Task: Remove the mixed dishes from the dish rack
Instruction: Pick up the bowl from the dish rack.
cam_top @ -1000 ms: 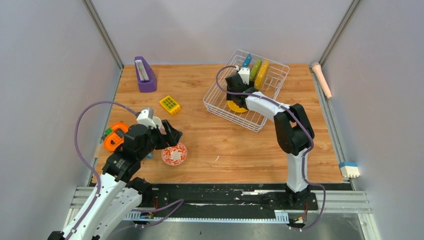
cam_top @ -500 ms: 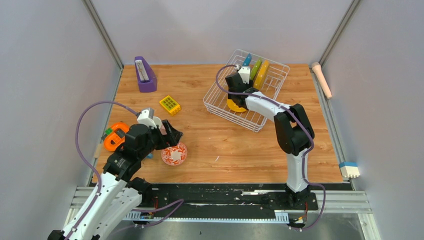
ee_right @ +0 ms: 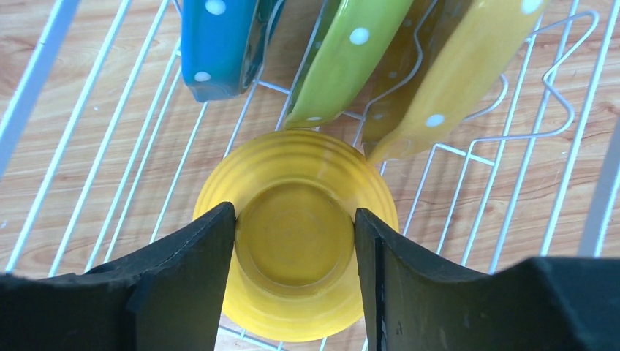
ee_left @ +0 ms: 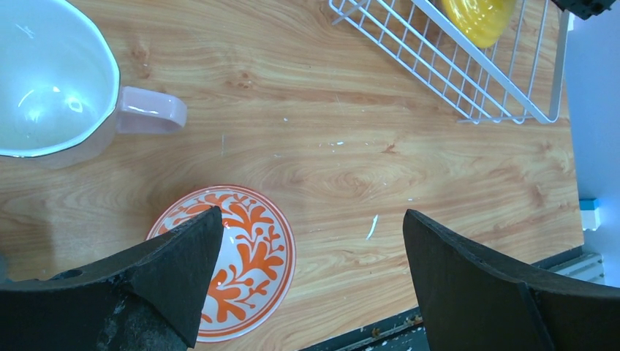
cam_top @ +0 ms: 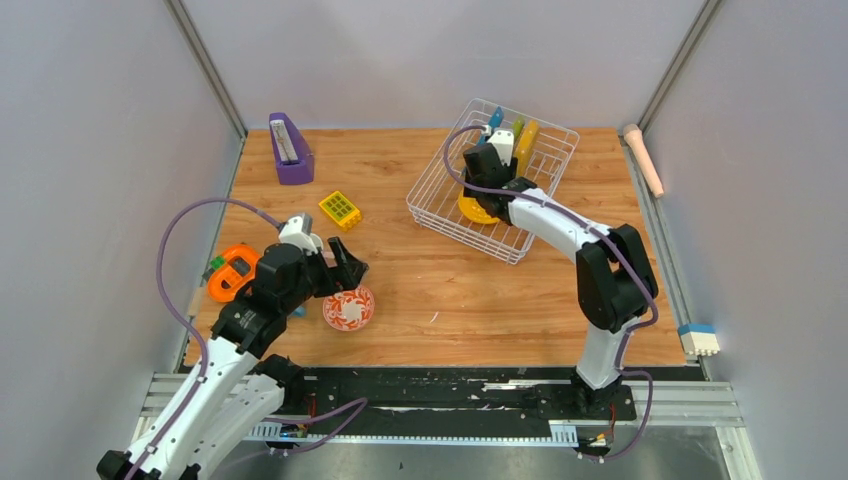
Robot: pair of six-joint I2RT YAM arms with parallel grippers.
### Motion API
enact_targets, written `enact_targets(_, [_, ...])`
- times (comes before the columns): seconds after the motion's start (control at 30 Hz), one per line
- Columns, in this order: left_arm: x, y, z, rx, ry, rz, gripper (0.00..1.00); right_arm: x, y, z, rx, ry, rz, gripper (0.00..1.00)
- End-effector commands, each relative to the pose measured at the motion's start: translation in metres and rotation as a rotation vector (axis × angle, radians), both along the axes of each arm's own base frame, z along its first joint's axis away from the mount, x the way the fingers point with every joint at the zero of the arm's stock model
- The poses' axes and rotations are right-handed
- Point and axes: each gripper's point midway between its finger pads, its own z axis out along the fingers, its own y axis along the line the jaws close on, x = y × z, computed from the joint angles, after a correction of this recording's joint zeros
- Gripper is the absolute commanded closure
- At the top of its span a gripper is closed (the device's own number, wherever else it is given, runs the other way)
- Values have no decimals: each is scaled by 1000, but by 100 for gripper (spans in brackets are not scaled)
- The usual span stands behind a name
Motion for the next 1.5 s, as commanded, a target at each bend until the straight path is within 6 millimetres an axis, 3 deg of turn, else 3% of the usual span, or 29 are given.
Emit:
enact_targets(0.0, [7, -5, 11, -37, -39, -5, 0, -1, 7, 47, 91, -107, 13, 94])
enact_targets(0.33, [8, -16, 16, -75, -55, -48, 0, -22, 12, 75, 219, -131, 73, 95])
enact_targets(0.6, [8, -21, 23, -97, -78, -72, 0, -43, 10, 92, 418, -115, 148, 96])
enact_targets(1.0, [14, -31, 35, -133, -116, -108, 0, -71, 9, 121, 885, -43, 404, 99])
enact_targets(1.47, [43, -68, 56, -245, -192, -212, 0, -127, 34, 168, 1288, 137, 824, 99])
